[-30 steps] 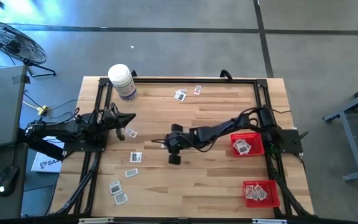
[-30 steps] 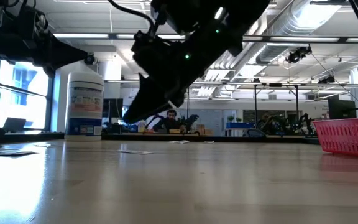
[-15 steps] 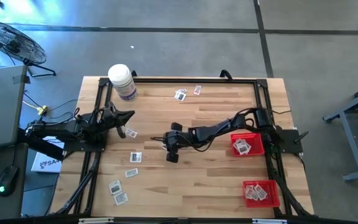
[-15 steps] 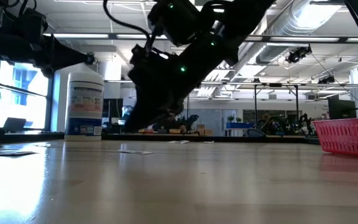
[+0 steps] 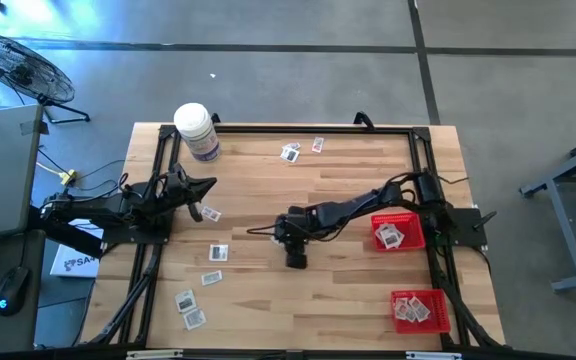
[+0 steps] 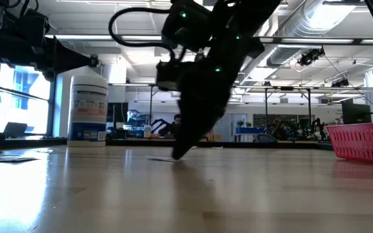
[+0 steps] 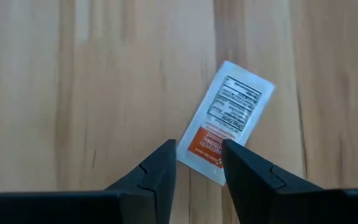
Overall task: Pick & Place First Aid Supplies
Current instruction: Put the orange ointment pack into the bottom red basket
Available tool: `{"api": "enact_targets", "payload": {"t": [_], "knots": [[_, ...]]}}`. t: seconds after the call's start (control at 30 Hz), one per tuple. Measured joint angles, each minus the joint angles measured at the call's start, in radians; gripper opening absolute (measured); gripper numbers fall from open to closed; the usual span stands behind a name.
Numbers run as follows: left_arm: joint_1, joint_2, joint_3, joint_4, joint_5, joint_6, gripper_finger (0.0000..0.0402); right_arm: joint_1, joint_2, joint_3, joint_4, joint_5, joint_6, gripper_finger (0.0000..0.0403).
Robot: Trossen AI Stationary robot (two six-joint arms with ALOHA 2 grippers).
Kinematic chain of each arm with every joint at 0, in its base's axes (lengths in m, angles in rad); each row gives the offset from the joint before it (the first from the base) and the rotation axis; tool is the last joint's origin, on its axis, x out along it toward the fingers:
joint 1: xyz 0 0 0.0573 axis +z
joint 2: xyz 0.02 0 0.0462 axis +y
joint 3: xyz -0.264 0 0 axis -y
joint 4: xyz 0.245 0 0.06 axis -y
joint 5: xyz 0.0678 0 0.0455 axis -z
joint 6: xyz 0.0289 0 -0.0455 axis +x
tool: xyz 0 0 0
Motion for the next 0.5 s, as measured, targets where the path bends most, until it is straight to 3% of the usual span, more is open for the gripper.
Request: {"api": "enact_targets", "payload": {"t": [0.2,0.4,0.5], "knots": [[0.0,0.0,0.0,-0.002,-0.005,0.001,0.0,0.001,-0.089,0.0,-0.117,0.012,-0.068,0.0124],[0.0,0.0,0.0,0.001,-0.008,0.0,0.0,-0.011,-0.087,0.0,0.065,0.116,-0.122,0.0124],[0.0,0.0,0.0,0.001,-0.008,0.0,0.0,-0.029,-0.046,0.001,0.148,0.155,-0.052,0.0124]]}}
